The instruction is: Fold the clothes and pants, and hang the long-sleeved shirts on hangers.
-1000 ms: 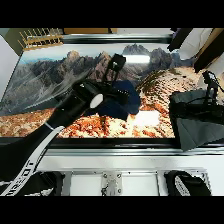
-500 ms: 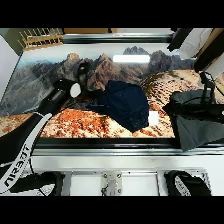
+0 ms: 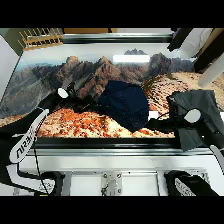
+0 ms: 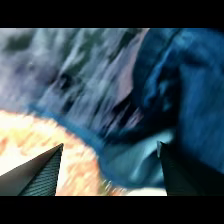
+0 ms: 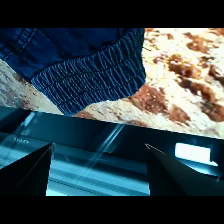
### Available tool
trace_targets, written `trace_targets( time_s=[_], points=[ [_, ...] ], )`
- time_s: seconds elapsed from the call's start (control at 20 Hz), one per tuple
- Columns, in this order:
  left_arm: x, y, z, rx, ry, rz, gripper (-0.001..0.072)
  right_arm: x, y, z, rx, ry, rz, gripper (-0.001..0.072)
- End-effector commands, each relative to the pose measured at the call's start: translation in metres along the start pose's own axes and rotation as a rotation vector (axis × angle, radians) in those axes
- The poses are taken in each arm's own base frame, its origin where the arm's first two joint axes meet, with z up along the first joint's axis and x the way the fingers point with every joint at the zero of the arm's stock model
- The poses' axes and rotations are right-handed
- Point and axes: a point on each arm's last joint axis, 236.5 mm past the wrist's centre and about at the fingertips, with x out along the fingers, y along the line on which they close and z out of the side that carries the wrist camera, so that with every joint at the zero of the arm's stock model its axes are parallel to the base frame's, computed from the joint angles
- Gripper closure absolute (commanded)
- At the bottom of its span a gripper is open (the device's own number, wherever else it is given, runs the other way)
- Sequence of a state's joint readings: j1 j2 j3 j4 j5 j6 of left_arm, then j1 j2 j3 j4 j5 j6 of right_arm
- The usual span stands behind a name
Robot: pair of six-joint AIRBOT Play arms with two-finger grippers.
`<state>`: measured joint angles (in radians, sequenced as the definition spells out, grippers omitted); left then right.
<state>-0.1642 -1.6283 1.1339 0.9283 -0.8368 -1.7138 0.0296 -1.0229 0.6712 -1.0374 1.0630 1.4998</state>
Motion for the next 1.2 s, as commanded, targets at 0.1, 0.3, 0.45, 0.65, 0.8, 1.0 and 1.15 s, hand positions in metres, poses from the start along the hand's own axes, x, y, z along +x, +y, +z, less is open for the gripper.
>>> trace_targets(
  time_s=[0.1,0.3,0.45,0.65,0.8,1.0,1.15],
  points=[
    [0.023,-0.01,0.016,-0.035,0.026,-0.057,0.008,0.057,0.024,-0.001,0.043,0.02,0.063,0.01],
    [0.025,-0.011,0.022,-0.033,0.014,-0.059,0.0082,0.084,0.045,0.006,0.053,-0.011,0.119,0.0105],
    [0.025,-0.011,0.023,-0.032,0.011,-0.058,0.0231,0.084,0.052,0.014,0.04,-0.045,0.135,0.0383],
    [0.013,-0.016,0.029,-0.025,-0.013,-0.071,0.0694,0.066,0.067,0.029,-0.06,-0.091,0.161,0.0673],
    [-0.072,-0.052,0.079,0.034,-0.246,-0.164,0.0694,-0.003,0.108,0.061,-0.241,-0.186,0.199,0.0673],
    [-0.272,-0.152,0.091,0.351,-0.588,-0.325,0.0694,-0.157,0.195,0.08,-0.487,-0.452,0.297,0.0673],
    [-0.407,-0.208,0.048,0.545,-0.844,-0.4,0.0694,-0.264,0.241,0.064,-0.557,-0.677,0.386,0.0673]
  ],
)
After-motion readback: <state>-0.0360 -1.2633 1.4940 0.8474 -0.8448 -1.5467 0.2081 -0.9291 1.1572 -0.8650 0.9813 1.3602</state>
